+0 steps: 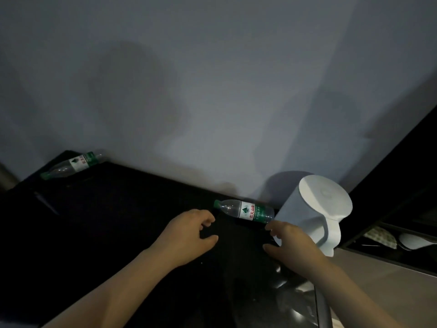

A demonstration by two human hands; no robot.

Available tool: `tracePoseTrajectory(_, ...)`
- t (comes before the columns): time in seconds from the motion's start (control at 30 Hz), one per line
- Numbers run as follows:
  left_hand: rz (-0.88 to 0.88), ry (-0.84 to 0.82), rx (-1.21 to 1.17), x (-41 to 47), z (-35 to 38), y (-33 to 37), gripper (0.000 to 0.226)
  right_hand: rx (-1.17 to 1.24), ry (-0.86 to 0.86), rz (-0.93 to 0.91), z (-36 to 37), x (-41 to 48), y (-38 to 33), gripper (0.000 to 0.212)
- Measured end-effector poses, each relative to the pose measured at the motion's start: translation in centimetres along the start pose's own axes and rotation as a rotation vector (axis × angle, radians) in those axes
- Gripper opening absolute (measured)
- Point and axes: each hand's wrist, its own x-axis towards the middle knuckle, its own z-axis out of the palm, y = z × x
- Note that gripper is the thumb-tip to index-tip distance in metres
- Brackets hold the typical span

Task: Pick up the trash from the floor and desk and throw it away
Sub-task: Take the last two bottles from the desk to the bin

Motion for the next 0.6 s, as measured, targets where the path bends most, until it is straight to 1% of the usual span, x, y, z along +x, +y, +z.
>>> tracePoseTrajectory(0.23, -0.058, -0.098, 0.010, 4.5, 1.6, -1.5, 0.043, -0.170, -0.072, -0.006, 1.9, 9.4, 2.5, 0.048)
tracePoseTrajectory(0.33, -0.076, -0.105, 0.008, 6.1, 2.4, -2.3, 0.042, -0.177, -0.088, 0.014, 3.2, 13.1, 3.1, 0.051)
tracePoseTrajectory(0.5, -0.098, -0.113, -0.006, 7.9, 4.1, -3.5, 0.040, -0.185, -0.100, 0.057, 5.3, 18.1, 4.2, 0.047)
tracePoseTrajectory(0.6, -0.123, -0.125, -0.018, 8.4, 4.9, -4.4, 0.039, -0.204, -0.115, 0.097, 6.4, 20.2, 4.7, 0.058)
